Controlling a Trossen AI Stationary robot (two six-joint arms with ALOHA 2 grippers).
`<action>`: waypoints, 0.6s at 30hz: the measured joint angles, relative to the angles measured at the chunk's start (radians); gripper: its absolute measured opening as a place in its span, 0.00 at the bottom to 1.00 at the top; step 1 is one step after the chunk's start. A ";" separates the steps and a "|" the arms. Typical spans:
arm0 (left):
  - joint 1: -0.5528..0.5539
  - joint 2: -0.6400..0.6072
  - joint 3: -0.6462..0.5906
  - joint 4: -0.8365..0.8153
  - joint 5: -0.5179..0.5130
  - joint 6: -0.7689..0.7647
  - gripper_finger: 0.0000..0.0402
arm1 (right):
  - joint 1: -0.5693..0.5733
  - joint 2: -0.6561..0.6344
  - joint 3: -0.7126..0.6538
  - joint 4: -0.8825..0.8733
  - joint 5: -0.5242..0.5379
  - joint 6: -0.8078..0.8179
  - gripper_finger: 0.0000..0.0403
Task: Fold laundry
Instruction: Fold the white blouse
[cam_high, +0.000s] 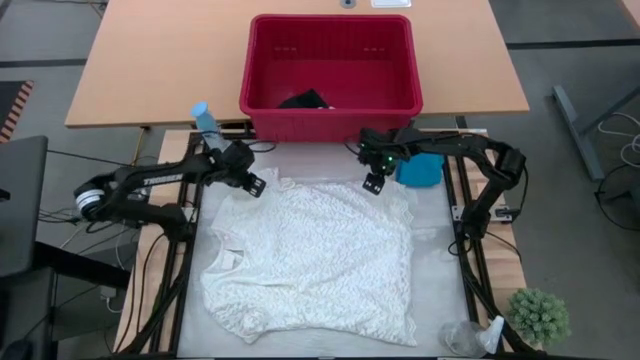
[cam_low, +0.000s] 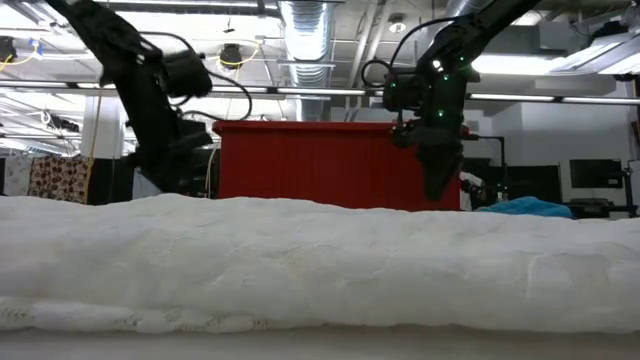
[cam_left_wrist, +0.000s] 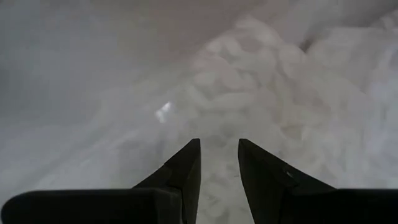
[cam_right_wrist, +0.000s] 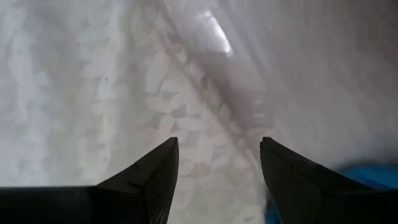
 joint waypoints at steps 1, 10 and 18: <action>0.012 0.021 0.000 0.017 0.040 0.017 0.24 | -0.001 0.000 0.000 -0.006 -0.008 -0.013 0.62; 0.035 0.153 0.000 0.039 0.144 0.112 0.24 | -0.007 0.000 0.000 -0.022 -0.032 -0.106 0.62; 0.035 0.220 0.003 0.095 0.154 0.079 0.24 | -0.020 0.060 0.000 -0.005 -0.044 -0.186 0.62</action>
